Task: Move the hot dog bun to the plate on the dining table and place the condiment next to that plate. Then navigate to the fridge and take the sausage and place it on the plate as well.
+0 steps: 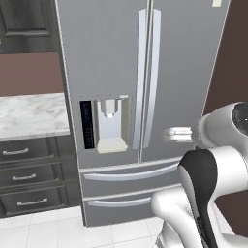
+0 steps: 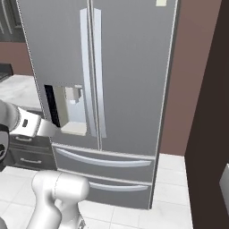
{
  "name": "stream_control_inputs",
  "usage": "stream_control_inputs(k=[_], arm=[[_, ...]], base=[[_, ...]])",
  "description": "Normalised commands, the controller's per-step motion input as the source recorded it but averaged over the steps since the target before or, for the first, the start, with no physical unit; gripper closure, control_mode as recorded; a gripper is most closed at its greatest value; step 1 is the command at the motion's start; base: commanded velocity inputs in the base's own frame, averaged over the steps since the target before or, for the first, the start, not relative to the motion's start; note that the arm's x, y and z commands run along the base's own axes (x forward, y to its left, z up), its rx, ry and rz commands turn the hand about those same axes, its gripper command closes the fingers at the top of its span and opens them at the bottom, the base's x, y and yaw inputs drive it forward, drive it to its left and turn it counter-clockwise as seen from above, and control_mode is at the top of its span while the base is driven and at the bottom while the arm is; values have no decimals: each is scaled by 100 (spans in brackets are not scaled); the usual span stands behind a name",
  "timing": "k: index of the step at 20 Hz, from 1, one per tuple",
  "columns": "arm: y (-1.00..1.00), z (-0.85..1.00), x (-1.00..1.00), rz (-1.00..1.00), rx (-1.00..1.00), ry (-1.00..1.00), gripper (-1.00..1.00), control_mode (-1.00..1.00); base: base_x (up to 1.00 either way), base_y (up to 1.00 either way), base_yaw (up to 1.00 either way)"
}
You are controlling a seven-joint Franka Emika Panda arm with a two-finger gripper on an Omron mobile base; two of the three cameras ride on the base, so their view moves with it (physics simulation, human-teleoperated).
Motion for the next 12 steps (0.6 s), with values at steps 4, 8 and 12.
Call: stream_control_inputs(k=[4,8,12], arm=[[-13,1,74,-1,6,-1,-100,-100],[-31,16,99,0,11,0,-100,-100],[-42,25,81,0,8,0,-100,-100]], base=[[0,0,0],[0,0,0],[0,0,0]])
